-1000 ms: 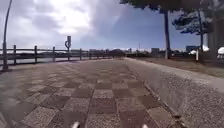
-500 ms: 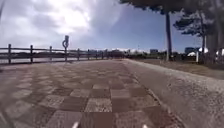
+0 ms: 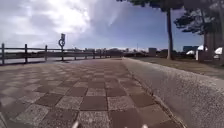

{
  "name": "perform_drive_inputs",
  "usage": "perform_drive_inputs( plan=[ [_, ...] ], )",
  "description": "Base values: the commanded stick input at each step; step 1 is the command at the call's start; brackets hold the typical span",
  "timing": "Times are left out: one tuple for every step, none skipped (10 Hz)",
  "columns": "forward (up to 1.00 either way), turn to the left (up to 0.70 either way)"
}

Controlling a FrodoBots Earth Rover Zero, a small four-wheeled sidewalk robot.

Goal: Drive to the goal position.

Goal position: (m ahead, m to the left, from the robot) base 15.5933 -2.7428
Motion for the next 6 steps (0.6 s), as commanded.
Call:
perform_drive_inputs(
  plan=[
    [0.70,0.00],
    [0.70,0.00],
    [0.70,0.00],
    [0.70,0.00],
    [0.70,0.00],
    [0.70,0.00]
  ],
)
